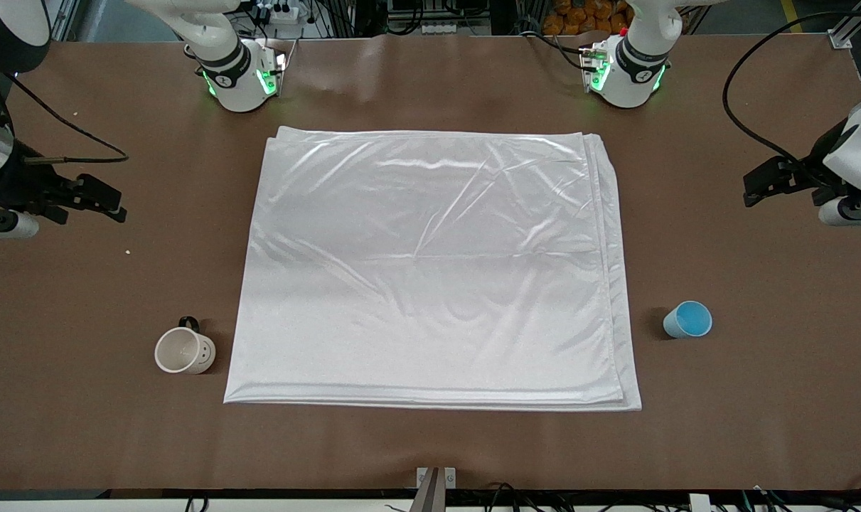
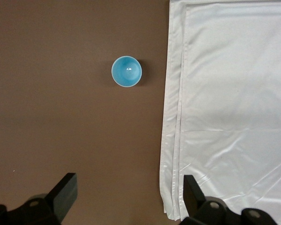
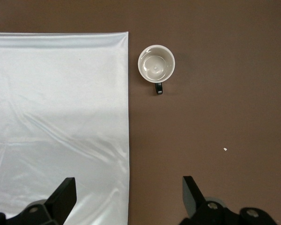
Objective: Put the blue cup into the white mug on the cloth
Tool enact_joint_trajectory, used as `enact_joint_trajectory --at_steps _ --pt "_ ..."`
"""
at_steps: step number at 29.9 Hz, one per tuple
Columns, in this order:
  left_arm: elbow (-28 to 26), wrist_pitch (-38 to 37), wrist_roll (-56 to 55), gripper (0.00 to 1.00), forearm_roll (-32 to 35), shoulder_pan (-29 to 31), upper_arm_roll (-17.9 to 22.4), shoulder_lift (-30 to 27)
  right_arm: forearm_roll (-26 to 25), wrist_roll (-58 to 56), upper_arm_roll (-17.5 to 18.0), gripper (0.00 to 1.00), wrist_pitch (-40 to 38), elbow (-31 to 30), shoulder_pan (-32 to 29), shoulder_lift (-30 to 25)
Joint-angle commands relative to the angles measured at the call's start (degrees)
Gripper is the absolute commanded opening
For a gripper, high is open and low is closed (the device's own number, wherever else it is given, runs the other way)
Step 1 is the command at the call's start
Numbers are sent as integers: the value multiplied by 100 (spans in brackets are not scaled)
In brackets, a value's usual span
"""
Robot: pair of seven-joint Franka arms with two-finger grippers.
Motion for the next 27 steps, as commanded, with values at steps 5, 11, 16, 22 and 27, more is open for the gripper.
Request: enact_joint_trajectory --at_steps 5,11,16,22,27 --pt "45 657 115 100 131 287 -6 816 10 -63 40 100 1139 -193 -120 1023" --pt "45 1369 115 100 376 287 -6 1440 -253 -203 40 98 1798 -193 -129 1569" --pt "54 1861 115 100 535 287 -6 1879 -341 -221 40 95 2352 -184 -120 1955" --pt "45 2248 115 100 562 392 2 2258 -552 -230 40 87 2810 -167 -120 2272" --pt "54 2441 124 100 562 462 2 2530 -579 -212 40 73 2933 -53 -120 2448"
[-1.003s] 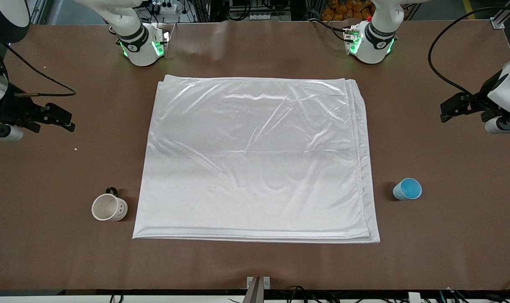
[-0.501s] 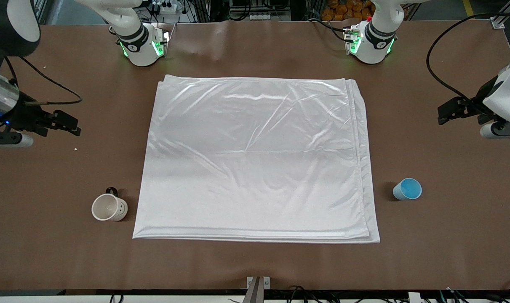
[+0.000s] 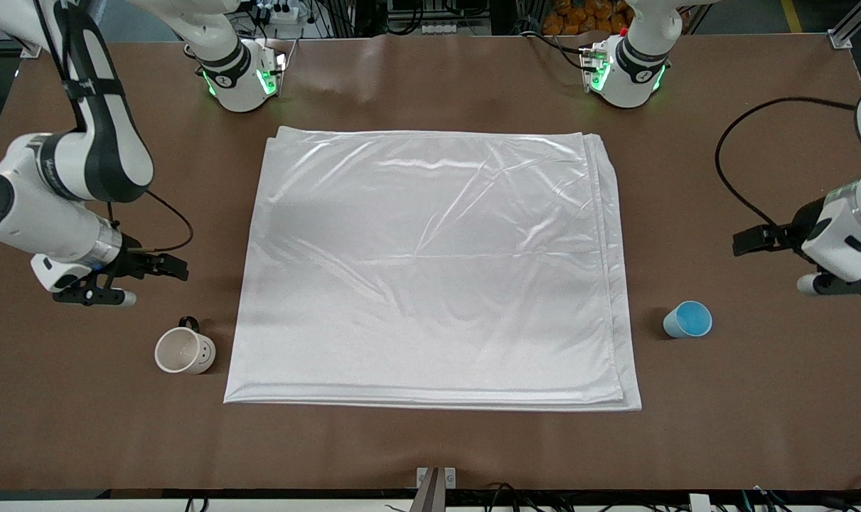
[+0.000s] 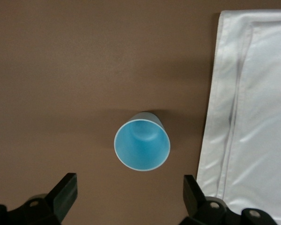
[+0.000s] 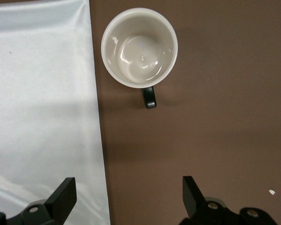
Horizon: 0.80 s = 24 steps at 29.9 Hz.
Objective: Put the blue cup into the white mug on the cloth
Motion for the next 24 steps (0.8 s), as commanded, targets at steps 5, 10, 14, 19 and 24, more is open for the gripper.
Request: enact_joint_trajectory --at_steps 5,10,14,19,24 --pt "105 273 89 100 151 146 -35 407 -124 -30 44 62 76 361 -67 344" --pt "113 281 98 100 142 155 -35 583 -124 -30 44 51 76 467 -76 449" --pt "105 387 98 100 151 155 -35 706 -124 -30 27 38 76 555 -67 520" --pt "105 431 106 100 160 155 -35 803 -133 -30 18 24 85 643 -67 590" --pt "105 492 194 100 203 155 -27 917 -116 -39 18 2 76 713 -58 581"
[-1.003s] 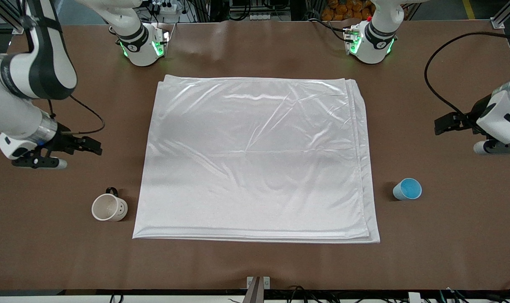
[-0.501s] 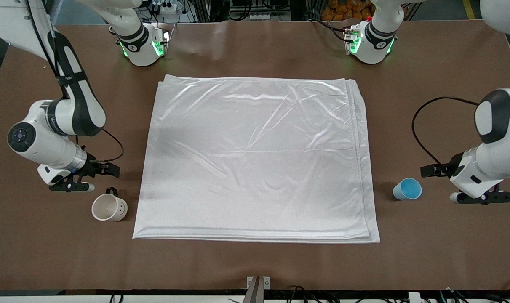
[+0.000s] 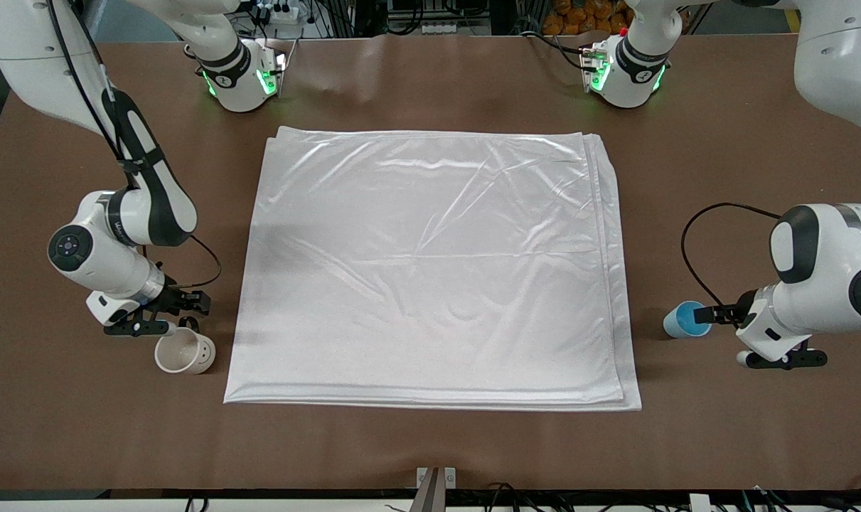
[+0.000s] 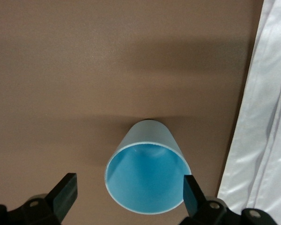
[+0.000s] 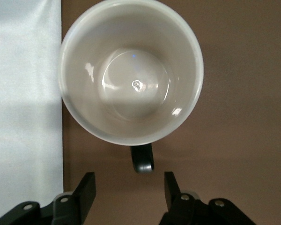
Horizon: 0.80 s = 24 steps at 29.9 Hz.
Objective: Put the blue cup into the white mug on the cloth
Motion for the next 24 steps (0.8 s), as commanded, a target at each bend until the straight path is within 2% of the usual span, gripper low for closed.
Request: enact_joint_trajectory --at_steps 1,10,16,22,23,24 --pt "99 107 166 100 211 23 -28 144 -104 -36 40 0 -22 247 -58 99" --pt "99 151 175 100 212 102 -36 214 -95 17 40 0 -154 353 3 -103" --pt "99 160 175 100 212 172 -36 249 -42 227 66 0 -847 502 293 -507" --pt "91 256 184 100 229 242 -36 346 -33 1123 92 0 -1419 809 908 -780" --pt "91 274 184 95 220 242 -36 372 -33 1307 92 0 -1507 879 1039 -789" --pt "91 274 184 79 212 242 -28 372 -33 1492 92 0 -1603 949 1197 -789"
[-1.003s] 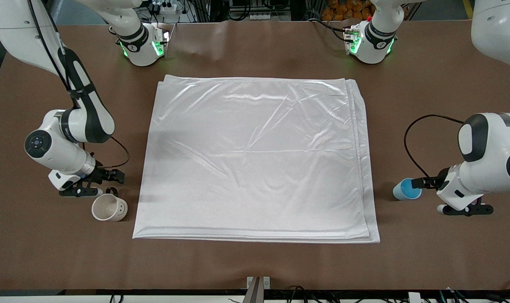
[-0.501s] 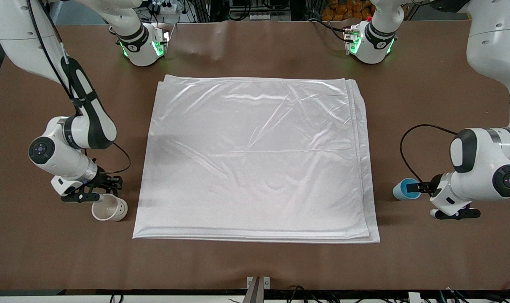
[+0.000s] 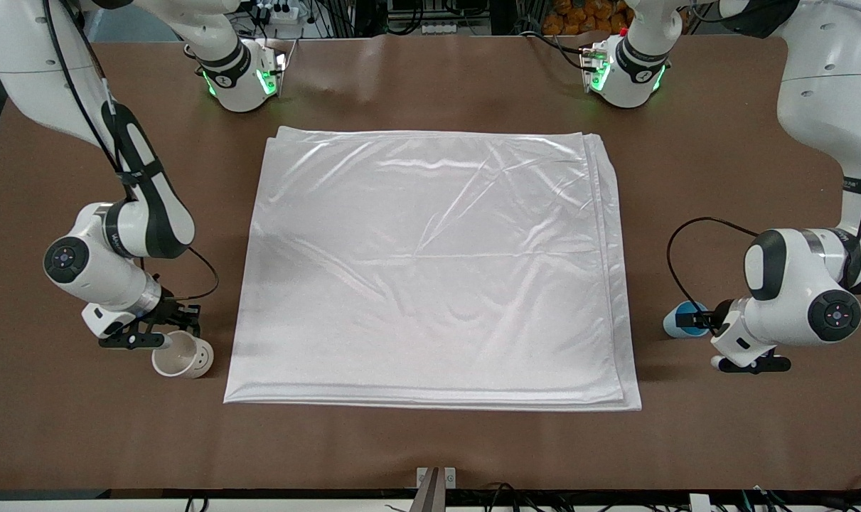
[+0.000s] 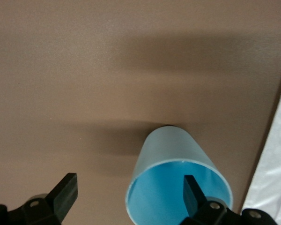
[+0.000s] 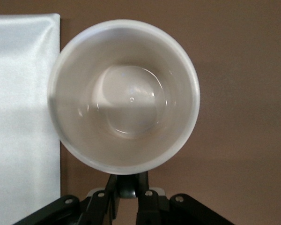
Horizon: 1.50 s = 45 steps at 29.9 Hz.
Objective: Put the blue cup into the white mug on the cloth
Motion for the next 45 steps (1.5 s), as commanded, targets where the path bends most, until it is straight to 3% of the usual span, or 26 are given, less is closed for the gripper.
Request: enact_joint_trajectory --at_steps 1,3,4,13,24,34,43,45 --pt "81 96 95 60 152 48 -43 120 -35 1024 7 0 -542 271 738 -241" --pt "81 96 95 13 152 48 -43 111 -44 1411 7 0 -639 412 1046 -223" --pt "81 96 87 0 152 48 -43 111 -35 1596 7 0 -649 447 1178 -214" --pt "89 96 8 0 152 48 -43 67 -9 2607 15 0 -614 763 2575 49" --pt "107 26 -45 0 152 -31 -69 -178 -70 3839 24 0 -570 1748 3859 1182" --pt "248 -694 -616 0 -181 -136 -218 -671 -123 3848 24 0 -219 1950 4378 1684" --pt "248 -1293 -1907 0 -375 -259 -912 -838 -246 3839 24 0 257 1950 4528 2018" --pt "248 -1302 -2258 0 -358 -355 -1070 -847 -255 3839 24 7 257 1950 4528 2045"
